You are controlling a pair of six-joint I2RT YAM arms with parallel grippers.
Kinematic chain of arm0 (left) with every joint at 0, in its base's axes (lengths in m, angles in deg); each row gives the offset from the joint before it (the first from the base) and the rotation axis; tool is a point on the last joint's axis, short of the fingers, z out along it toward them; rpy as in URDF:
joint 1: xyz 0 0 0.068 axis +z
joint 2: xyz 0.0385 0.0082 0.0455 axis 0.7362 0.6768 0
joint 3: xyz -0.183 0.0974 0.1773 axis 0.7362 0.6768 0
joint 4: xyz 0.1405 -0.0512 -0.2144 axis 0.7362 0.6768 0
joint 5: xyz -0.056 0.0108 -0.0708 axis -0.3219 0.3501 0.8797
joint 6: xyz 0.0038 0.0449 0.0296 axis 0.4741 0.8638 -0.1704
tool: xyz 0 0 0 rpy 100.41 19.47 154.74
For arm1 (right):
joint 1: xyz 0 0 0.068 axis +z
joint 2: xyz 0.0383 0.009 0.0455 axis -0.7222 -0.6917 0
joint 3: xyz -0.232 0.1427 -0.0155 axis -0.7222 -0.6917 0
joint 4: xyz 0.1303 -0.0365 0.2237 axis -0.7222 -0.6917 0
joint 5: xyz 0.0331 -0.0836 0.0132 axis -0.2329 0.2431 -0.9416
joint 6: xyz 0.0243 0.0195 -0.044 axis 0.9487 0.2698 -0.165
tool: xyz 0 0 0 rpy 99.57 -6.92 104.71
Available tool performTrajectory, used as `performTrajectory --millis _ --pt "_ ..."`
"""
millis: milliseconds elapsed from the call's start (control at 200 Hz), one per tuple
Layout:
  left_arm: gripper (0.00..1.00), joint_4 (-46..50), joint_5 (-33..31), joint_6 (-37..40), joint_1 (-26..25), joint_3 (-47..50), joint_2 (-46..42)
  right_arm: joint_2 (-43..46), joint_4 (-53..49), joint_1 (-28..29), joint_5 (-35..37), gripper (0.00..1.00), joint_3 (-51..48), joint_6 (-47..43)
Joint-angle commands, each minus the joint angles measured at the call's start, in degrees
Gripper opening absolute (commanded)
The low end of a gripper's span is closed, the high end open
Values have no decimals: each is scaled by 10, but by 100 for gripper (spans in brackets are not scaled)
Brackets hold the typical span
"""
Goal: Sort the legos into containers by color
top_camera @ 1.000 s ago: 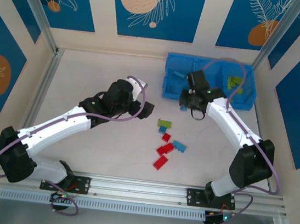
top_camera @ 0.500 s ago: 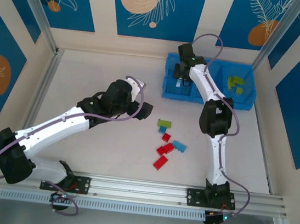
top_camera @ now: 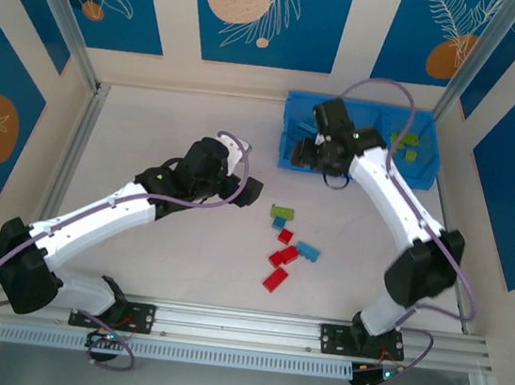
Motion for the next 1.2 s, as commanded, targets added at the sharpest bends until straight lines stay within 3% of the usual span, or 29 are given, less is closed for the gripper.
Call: performTrajectory --millis 0,35,90,435,565,715,915,1195 --pt "99 5 -7 5 3 -1 6 1 6 36 -57 82 -93 85" --pt "99 5 -4 1 3 0 7 -7 1 49 -47 93 -107 97" --pt "99 6 0 -3 3 2 7 -32 -6 64 -36 100 -115 107" --pt "99 30 14 25 4 52 -13 -206 17 76 24 100 -54 112" --pt "99 18 5 5 4 93 -40 -250 37 75 16 100 -53 95" --pt "99 12 -1 -4 4 110 -55 -266 38 77 -5 87 -57 98" --pt "94 22 45 19 4 112 -68 -218 35 63 -21 60 -64 106" --pt "94 -35 195 92 3 99 -83 -44 26 2 -32 56 -101 108"
